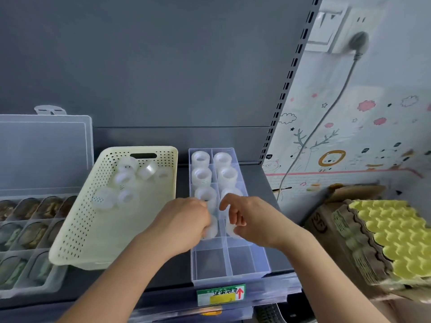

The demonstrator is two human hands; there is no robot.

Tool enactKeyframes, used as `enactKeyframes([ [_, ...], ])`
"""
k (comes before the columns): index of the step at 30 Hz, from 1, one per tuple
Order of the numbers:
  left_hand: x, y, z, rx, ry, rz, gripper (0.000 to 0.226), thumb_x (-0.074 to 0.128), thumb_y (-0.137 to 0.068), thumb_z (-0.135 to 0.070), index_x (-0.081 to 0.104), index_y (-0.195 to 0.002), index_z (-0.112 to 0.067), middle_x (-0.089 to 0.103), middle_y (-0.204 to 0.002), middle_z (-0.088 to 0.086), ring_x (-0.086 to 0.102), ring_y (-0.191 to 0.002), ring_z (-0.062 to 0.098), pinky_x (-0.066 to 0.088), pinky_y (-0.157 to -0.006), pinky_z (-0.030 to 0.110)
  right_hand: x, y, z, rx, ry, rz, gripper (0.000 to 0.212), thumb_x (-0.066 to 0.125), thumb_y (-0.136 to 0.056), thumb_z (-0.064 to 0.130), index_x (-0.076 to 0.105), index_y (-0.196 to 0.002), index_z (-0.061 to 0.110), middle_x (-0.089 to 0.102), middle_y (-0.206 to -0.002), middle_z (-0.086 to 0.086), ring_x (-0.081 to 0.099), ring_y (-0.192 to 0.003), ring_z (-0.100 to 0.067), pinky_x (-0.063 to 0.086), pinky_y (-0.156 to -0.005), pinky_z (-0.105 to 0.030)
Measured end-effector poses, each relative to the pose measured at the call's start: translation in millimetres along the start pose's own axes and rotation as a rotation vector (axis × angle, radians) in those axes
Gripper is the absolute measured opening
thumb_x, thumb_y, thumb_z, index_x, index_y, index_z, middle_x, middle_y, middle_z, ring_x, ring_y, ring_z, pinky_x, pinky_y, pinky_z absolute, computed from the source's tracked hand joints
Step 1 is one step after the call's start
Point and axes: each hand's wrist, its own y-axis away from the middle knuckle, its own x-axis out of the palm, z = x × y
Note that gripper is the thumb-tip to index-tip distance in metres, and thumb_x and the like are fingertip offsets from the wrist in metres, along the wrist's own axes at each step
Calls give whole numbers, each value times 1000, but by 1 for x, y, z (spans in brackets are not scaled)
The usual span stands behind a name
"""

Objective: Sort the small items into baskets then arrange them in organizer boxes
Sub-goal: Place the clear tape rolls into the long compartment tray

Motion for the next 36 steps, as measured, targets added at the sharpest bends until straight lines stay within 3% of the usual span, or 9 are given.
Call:
enactKeyframes([
  [5,13,-3,5,33,-12,-25,13,56,-84,-17,67,-77,-14,42,-73,-4,50,-84,24,26,-59,29,5,-4,-9,38,14,5,26,69,-74,5,56,-88,22,64,-78,10,58,-75,-11,51,-76,-31],
  [8,12,-3,5,51,-13,-19,18,54,-88,-20,68,-78,-15,37,-70,-5,50,-83,24,28,-63,30,0,-6,-8,73,101,42,16,74,-76,17,66,-88,23,69,-85,9,60,-84,-11,49,-79,-25],
  [11,12,-3,4,56,-10,4,19,54,-88,-19,69,-79,-16,41,-73,-4,49,-85,23,28,-65,29,-2,-10,-5,134,239,76,7,72,-78,25,72,-84,24,69,-91,4,61,-88,-17,52,-78,-31],
  [17,9,-3,2,48,20,30,20,52,-90,-19,72,-87,-17,52,-81,-1,49,-89,22,37,-74,30,9,-19,-8,225,325,148,15,56,-81,16,69,-87,14,67,-93,-4,62,-86,-27,51,-68,-30],
  [21,-2,5,5,19,230,-34,23,51,-95,-24,74,-95,-21,52,-84,-4,48,-91,16,37,-71,29,-2,-18,-5,212,263,96,14,62,-80,19,74,-85,26,69,-91,4,61,-86,-20,54,-75,-33],
  [24,-15,16,17,-50,334,-175,22,52,-96,-28,74,-99,-25,54,-88,-10,47,-91,9,46,-77,32,-11,-23,8,142,171,-78,15,62,-85,21,75,-89,27,72,-90,7,62,-86,-15,50,-76,-26],
  [28,-24,34,51,-263,245,-275,21,49,-96,-29,70,-96,-26,55,-93,-11,49,-92,10,45,-69,31,-7,-41,41,-24,68,-222,15,60,-87,23,75,-86,21,71,-86,4,61,-83,-15,49,-72,-28],
  [31,-14,46,84,-437,60,-226,19,47,-94,-22,66,-97,-19,56,-99,-1,53,-98,23,45,-75,36,5,-64,62,-148,78,-226,15,60,-86,20,75,-88,19,72,-89,3,57,-89,-20,49,-76,-35],
  [36,7,58,109,-610,-200,-75,38,41,-90,-7,50,-127,-13,49,-124,5,44,-119,25,36,-92,34,30,-110,89,-209,267,-53,34,57,-91,32,60,-124,25,60,-123,2,42,-121,-19,40,-98,-32],
])
